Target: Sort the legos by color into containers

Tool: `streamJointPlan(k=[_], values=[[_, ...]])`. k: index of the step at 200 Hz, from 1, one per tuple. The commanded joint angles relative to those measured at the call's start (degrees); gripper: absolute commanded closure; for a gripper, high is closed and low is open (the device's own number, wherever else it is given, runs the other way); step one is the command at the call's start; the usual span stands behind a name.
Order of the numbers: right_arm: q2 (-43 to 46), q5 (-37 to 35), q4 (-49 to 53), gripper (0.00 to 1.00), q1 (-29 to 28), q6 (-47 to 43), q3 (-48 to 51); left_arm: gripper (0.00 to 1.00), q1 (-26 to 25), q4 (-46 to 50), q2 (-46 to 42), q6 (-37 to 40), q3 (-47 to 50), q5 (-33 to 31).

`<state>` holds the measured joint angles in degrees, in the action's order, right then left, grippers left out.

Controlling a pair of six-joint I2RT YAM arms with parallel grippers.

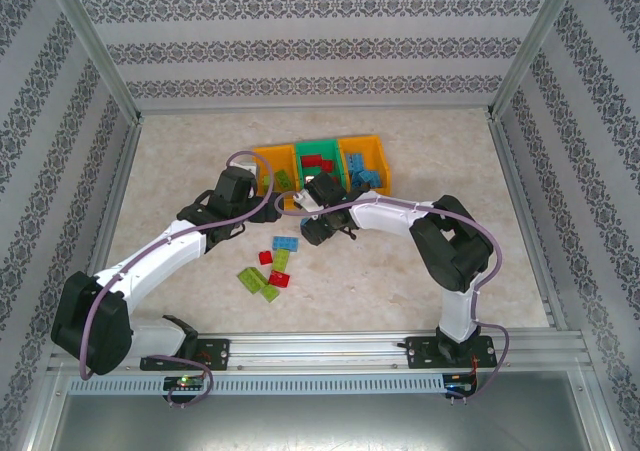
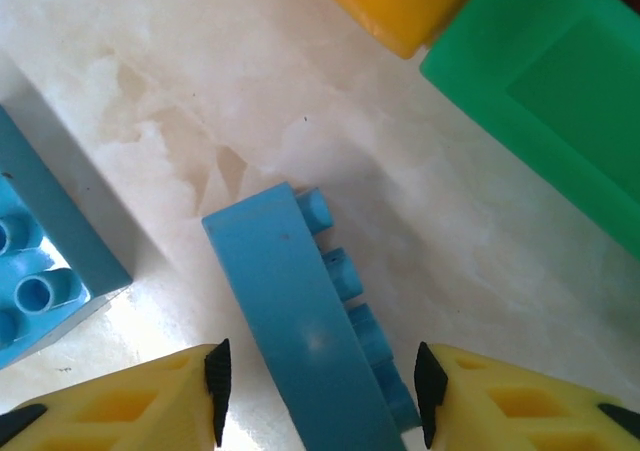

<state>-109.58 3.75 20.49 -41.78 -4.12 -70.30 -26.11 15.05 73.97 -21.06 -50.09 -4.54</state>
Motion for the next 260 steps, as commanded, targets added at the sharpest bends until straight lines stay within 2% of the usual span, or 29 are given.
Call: streamJointPlan(k=[1, 37, 69, 87, 136, 160, 197, 227, 260], values=[[-1.60, 0.30, 1.84, 0.48, -0.49, -1.47, -1.46, 0.01, 0.97, 1.57, -1.19, -1.59, 1.07, 0.58], [-1.93, 0.34, 1.75, 0.52, -0.66, -1.81, -1.20, 0.01, 1.16, 1.85, -1.55, -1.75, 1.51, 0.82], [-1.33, 0.10, 1.31, 0.68, -0.77, -1.64, -0.64, 0.01, 1.26, 1.83, -1.66, -1.96, 1.52, 0.95], [0.58, 0.54, -0.23, 0.73, -0.77, -1.34, 0.97, 0.01, 1.37, 1.90, -1.77, -2.10, 1.56, 0.93], [9.82, 2.86, -2.20, 0.75, 0.13, 0.25, 6.54, 0.01, 1.46, 2.40, -1.82, -2.06, 2.14, 0.25], [14.98, 6.23, -4.02, 0.76, 4.15, 3.04, 9.45, 0.01, 1.46, 2.67, -1.86, -2.14, 2.67, -0.29], [21.85, 15.71, -11.67, 0.79, 14.84, 11.95, 14.13, 0.00, 1.48, 4.28, -2.13, -0.69, 3.58, 0.20], [20.36, 13.03, -11.82, 0.79, 20.36, 17.05, 11.52, 0.00, 1.33, 4.11, -2.10, 0.30, 4.92, 2.44], [12.51, 8.78, -7.29, 0.78, 24.15, 22.44, 3.66, 0.00, 1.16, 5.62, -0.94, 0.46, 4.98, 3.36]])
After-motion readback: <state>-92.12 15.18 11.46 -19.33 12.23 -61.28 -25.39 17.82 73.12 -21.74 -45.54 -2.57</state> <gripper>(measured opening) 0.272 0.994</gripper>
